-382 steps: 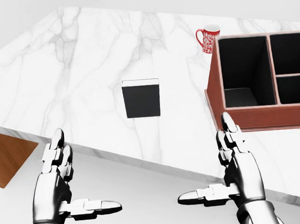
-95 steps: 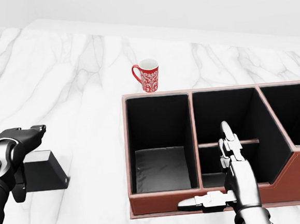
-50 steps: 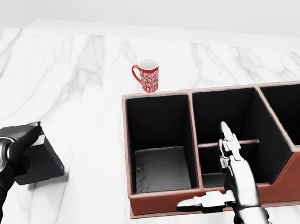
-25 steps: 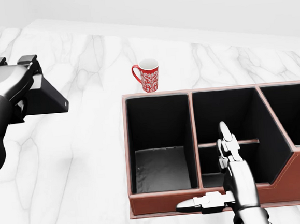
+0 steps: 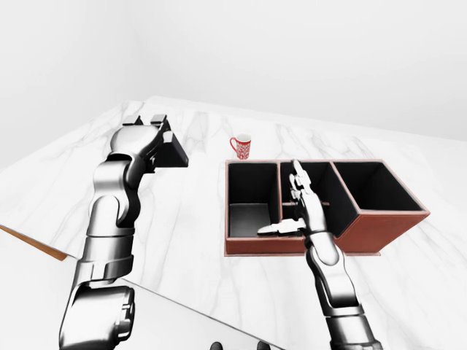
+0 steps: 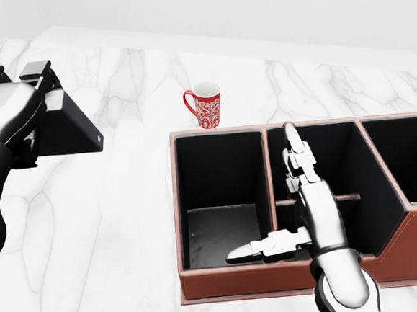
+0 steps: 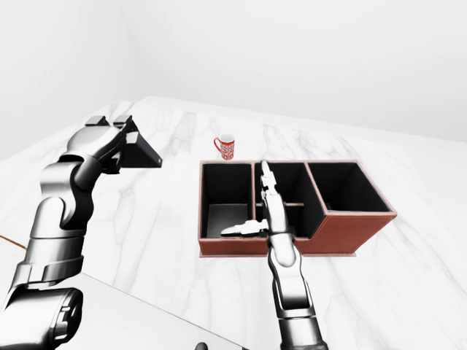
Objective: Pick up the book and place it in the right compartment of the caddy.
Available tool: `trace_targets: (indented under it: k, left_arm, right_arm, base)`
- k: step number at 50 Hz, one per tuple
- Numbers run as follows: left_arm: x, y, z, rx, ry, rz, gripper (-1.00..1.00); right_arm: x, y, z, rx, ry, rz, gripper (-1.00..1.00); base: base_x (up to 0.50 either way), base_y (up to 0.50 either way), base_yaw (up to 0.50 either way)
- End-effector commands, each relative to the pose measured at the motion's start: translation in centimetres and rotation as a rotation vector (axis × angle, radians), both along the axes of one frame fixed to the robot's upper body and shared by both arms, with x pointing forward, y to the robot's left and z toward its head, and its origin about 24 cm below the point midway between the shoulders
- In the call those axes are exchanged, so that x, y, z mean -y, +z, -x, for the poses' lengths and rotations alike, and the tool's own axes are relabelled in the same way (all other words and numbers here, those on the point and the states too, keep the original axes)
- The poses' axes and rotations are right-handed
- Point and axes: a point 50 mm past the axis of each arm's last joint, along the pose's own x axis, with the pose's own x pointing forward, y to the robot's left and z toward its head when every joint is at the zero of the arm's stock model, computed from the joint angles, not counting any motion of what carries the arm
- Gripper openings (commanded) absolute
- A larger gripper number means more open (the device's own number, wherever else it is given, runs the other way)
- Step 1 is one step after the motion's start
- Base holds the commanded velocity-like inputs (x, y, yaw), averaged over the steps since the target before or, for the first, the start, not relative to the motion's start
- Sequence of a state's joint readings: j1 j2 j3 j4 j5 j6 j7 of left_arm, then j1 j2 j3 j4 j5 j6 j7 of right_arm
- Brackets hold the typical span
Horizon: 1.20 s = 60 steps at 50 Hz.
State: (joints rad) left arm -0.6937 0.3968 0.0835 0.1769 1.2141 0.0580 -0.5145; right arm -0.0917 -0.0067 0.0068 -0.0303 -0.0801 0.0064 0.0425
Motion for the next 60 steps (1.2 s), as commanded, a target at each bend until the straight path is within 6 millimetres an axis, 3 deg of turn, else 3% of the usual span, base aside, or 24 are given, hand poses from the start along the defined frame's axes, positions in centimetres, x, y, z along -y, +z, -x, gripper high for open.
trace_targets:
  k: [1,9,10,12,13,14,19,31,33,35,36,38,39,40,43,46,48,49,52,55,57,60]
  left_arm:
    - [0.5,1.7,1.3,0.089,-0.024,0.032,-1.00]
    - [1.4,1.7,2.0,0.090,-0.061,0.030,-1.00]
    - [1.6,1.3,2.1,0.082,-0.067,0.027,-1.00]
    - [1.8,1.2,2.2,0.081,-0.071,0.024,-1.00]
    - [1.8,1.3,2.2,0.082,-0.073,0.024,-1.00]
    - [1.9,1.4,2.2,0.086,-0.076,0.022,-1.00]
    - [2.4,1.4,2.5,0.089,-0.091,0.022,-1.00]
    - [3.2,1.4,2.6,0.093,-0.108,0.020,-1.00]
    - [3.4,1.3,2.6,0.093,-0.111,0.019,-1.00]
    - [3.5,1.3,2.6,0.093,-0.113,0.018,-1.00]
    - [3.6,1.2,2.6,0.093,-0.115,0.017,-1.00]
    - [3.7,1.1,2.6,0.091,-0.117,0.015,-1.00]
    - [3.7,1.2,2.6,0.092,-0.118,0.013,-1.00]
    - [3.8,1.2,2.6,0.091,-0.118,0.013,-1.00]
    - [3.9,1.2,2.6,0.092,-0.120,0.012,-1.00]
    - [4.1,1.1,2.6,0.089,-0.125,0.011,-1.00]
    - [4.3,1.0,2.6,0.089,-0.129,0.012,-1.00]
    - [4.4,1.0,2.6,0.089,-0.132,0.011,-1.00]
    - [4.5,1.0,2.7,0.089,-0.136,0.012,-1.00]
    - [4.8,1.0,3.0,0.091,-0.144,0.010,-1.00]
    - [4.9,0.8,3.3,0.089,-0.151,0.004,-1.00]
    - [5.2,0.8,3.6,0.089,-0.159,0.002,-1.00]
  right_arm:
    - [-1.8,5.2,-1.0,0.162,0.044,0.025,1.00]
    - [-3.1,6.3,-2.2,0.194,0.072,0.034,1.00]
    - [-3.3,5.0,-2.6,0.138,0.074,0.037,1.00]
    - [-3.6,6.7,-2.5,0.206,0.086,0.033,1.00]
    - [-3.7,6.9,-2.5,0.213,0.090,0.033,1.00]
    - [-3.9,5.8,-2.8,0.166,0.089,0.038,1.00]
    - [-4.7,8.2,-2.7,0.259,0.113,0.035,1.00]
    - [-5.9,9.2,-2.8,0.297,0.134,0.042,1.00]
    - [-6.0,8.0,-3.1,0.248,0.126,0.050,1.00]
    - [-6.1,8.3,-3.0,0.260,0.127,0.055,1.00]
    - [-6.2,7.3,-3.2,0.217,0.123,0.061,1.00]
    - [-6.4,8.9,-2.9,0.284,0.133,0.059,1.00]
    - [-6.4,7.3,-3.2,0.218,0.125,0.067,1.00]
    - [-6.5,7.0,-3.3,0.206,0.124,0.069,1.00]
    - [-6.7,9.0,-3.1,0.285,0.134,0.065,1.00]
    - [-7.0,9.0,-3.3,0.282,0.133,0.070,1.00]
    - [-7.2,8.0,-3.5,0.239,0.128,0.077,1.00]
    - [-7.5,9.2,-3.3,0.291,0.138,0.078,1.00]
    - [-7.7,7.6,-3.7,0.224,0.133,0.087,1.00]
    - [-8.0,9.3,-3.6,0.284,0.146,0.079,1.00]
    - [-8.1,7.6,-3.8,0.219,0.141,0.086,1.00]
    - [-8.5,9.3,-3.6,0.285,0.158,0.082,1.00]
  base:
    - [0.00,0.00,0.00]
    - [0.00,0.00,0.00]
    - [0.00,0.00,0.00]
    - [0.00,0.00,0.00]
    - [0.00,0.00,0.00]
    - [0.00,0.00,0.00]
    - [0.00,0.00,0.00]
    - [0.00,0.00,0.00]
    - [0.00,0.00,0.00]
    - [0.00,0.00,0.00]
    - [0.00,0.00,0.00]
    - [0.00,0.00,0.00]
    - [0.00,0.00,0.00]
    - [0.00,0.00,0.00]
    - [0.00,0.00,0.00]
    - [0.00,0.00,0.00]
    - [0.00,0.00,0.00]
    - [0.00,0.00,0.00]
    - [0.00,0.00,0.00]
    - [0.00,0.00,0.00]
    - [0.00,0.00,0.00]
    - [0.00,0.00,0.00]
